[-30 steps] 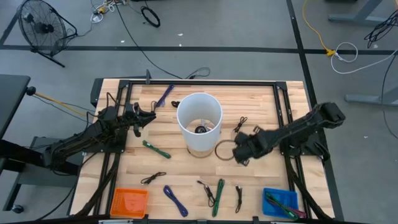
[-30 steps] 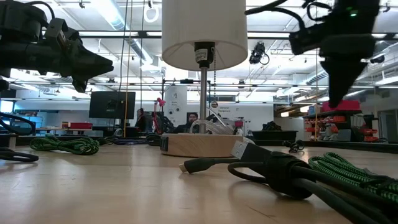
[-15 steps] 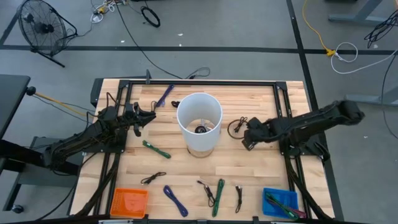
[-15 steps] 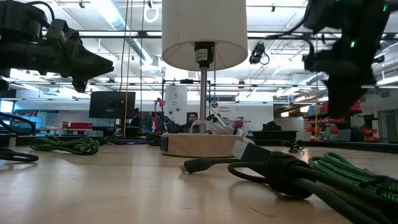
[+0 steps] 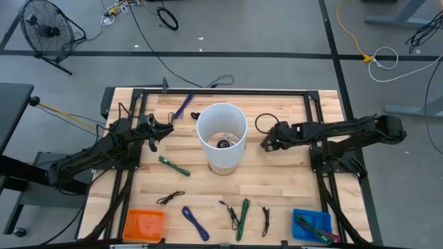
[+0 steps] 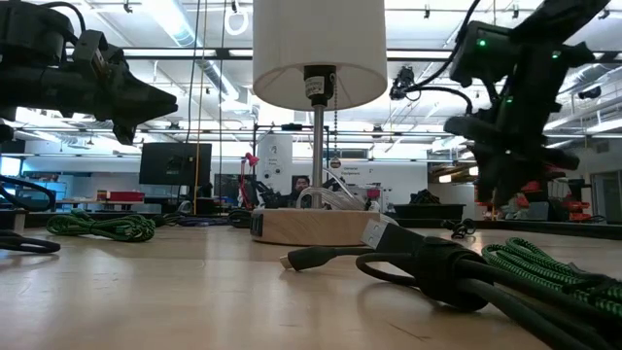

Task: Pick & Place USB Port
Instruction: Put the black charger cable into the orange bin

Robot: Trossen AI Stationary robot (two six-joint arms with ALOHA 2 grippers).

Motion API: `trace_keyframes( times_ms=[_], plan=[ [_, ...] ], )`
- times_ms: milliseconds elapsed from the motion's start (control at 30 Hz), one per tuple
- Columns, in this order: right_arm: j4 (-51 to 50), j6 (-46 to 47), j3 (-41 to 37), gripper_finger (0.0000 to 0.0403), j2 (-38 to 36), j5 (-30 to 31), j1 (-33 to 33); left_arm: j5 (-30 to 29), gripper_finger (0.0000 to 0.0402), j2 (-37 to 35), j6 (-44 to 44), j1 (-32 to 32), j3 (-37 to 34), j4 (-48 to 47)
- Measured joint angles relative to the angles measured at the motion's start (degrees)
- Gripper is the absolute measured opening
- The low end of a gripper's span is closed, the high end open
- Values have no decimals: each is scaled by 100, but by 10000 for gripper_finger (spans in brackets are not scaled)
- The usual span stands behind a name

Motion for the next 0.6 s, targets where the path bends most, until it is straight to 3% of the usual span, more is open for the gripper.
trace_keyframes(
  times_ms=[233,600],
  plan=[
    [770,837,2,143,28,116,-156,-2,83,1,-2,-2,-1,1],
    [1155,1075,2,213,551,148,-263,-2,83,0,-7,-2,0,2]
  ],
)
